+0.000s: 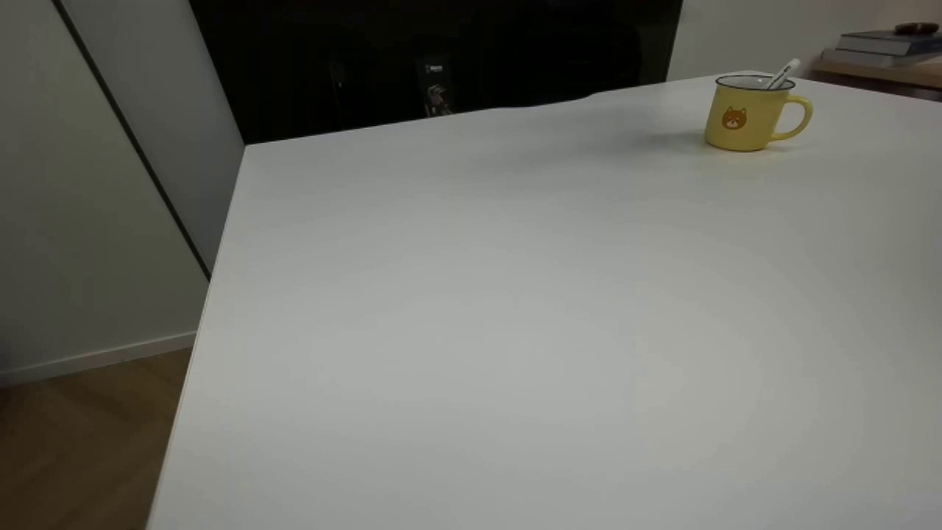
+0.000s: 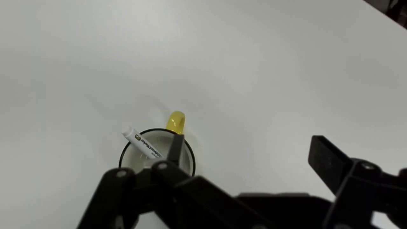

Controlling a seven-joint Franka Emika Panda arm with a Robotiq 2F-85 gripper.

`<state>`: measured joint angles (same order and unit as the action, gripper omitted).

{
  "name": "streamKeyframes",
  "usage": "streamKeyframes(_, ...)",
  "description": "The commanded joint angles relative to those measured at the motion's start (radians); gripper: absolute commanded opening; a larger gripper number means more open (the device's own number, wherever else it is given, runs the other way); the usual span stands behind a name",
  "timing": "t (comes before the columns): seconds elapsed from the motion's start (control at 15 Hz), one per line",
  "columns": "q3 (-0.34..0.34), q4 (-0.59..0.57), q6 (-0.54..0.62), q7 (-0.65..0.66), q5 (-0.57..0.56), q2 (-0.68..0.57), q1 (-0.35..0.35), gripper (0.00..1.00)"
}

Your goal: Put the blue marker in the yellow mug

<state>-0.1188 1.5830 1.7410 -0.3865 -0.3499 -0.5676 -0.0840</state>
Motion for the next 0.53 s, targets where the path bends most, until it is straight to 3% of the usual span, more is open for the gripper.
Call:
streamKeyframes(0.0,0.008,-0.008,0.035,0.085,0.122,0.017,0.023,1.0)
streamKeyframes(0.47,0.018,0.057,0.25,0.204,0.332,0.051,0.052,1.0)
